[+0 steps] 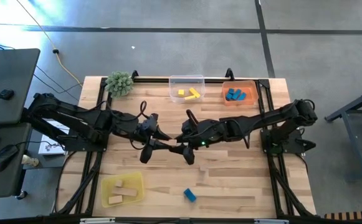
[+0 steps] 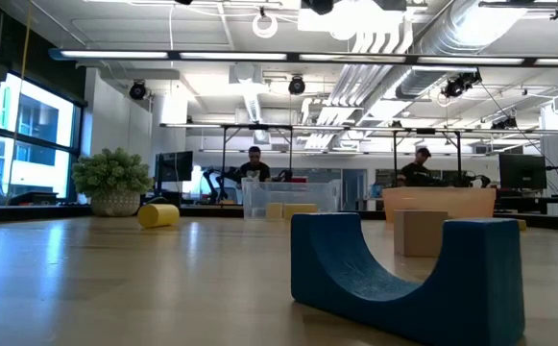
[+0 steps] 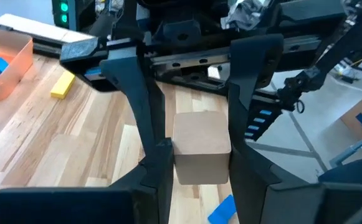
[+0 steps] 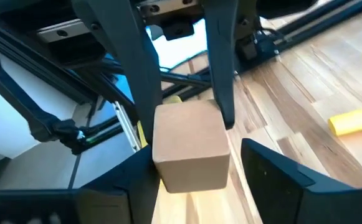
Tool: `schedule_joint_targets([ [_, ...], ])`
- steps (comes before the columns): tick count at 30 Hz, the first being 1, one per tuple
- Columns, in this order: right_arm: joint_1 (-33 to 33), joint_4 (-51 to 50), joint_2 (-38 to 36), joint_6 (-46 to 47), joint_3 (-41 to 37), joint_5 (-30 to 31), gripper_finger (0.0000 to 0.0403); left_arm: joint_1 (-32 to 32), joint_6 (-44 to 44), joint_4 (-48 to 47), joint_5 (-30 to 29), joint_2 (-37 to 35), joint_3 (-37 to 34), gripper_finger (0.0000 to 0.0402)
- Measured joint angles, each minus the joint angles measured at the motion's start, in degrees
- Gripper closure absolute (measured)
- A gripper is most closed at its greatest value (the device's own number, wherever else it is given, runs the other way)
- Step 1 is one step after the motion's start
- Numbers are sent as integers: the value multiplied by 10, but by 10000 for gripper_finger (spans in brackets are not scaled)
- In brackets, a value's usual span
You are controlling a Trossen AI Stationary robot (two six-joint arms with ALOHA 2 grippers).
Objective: Sort & place blocks by color
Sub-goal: Put the brown block into the yellow bin
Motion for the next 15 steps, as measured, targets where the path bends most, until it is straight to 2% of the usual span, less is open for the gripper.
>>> schedule_joint_targets([
  [9, -1, -33, 0, 20, 1, -42, 189, -6, -13, -82, 5, 1, 0, 304],
  [15, -1, -74, 0, 23, 1, -71, 189, -35, -45, -154, 10, 0, 0, 304],
])
